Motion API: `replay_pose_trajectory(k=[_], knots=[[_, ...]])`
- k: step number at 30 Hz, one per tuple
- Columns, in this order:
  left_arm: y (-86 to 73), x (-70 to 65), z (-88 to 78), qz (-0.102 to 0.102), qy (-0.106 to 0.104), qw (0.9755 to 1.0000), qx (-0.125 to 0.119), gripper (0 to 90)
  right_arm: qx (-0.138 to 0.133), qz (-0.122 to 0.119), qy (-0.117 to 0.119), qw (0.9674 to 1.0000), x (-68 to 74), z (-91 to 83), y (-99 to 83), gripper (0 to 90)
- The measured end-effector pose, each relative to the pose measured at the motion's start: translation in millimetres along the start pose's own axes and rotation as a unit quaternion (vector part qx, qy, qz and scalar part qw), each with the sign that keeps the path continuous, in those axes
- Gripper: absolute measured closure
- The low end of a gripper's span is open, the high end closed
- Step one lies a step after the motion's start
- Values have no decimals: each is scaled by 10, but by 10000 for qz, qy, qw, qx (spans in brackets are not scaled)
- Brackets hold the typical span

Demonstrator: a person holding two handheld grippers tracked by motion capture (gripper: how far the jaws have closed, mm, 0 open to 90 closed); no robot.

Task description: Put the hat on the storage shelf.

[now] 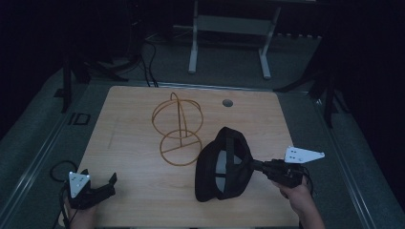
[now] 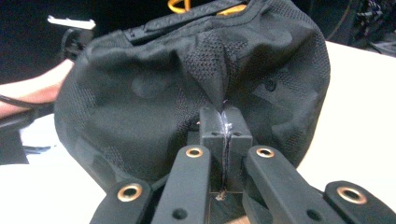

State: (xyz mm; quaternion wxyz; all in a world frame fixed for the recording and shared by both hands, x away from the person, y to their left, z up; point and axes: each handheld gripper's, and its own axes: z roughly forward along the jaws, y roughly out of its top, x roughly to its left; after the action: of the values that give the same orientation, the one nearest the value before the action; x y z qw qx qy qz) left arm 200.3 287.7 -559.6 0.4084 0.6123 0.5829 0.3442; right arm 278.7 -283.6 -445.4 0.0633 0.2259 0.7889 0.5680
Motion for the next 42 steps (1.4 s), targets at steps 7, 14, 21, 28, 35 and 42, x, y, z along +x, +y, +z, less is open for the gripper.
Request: replay_pose_trajectory(k=[7,14,21,28,35,42], knots=[[3,-122,31,395,-33,9989,261,11,-164,-120,-41,9998,66,-79,195,900],[17,-205,31,465,-291,9983,188,11,-281,-191,-204,9992,91,-169,333,900],[48,-203,-16,267,-608,9978,-56,12,-349,-226,-460,9981,67,-274,401,899],[28,-208,8,353,-594,9976,35,12,-447,-356,-726,9957,47,-315,610,899],[28,-139,-4,244,-494,9985,-8,12,-496,-506,-886,9935,-13,-283,864,899],[29,-130,-6,242,-498,9985,-13,12,-460,-630,-1035,9916,-74,-161,1107,899]])
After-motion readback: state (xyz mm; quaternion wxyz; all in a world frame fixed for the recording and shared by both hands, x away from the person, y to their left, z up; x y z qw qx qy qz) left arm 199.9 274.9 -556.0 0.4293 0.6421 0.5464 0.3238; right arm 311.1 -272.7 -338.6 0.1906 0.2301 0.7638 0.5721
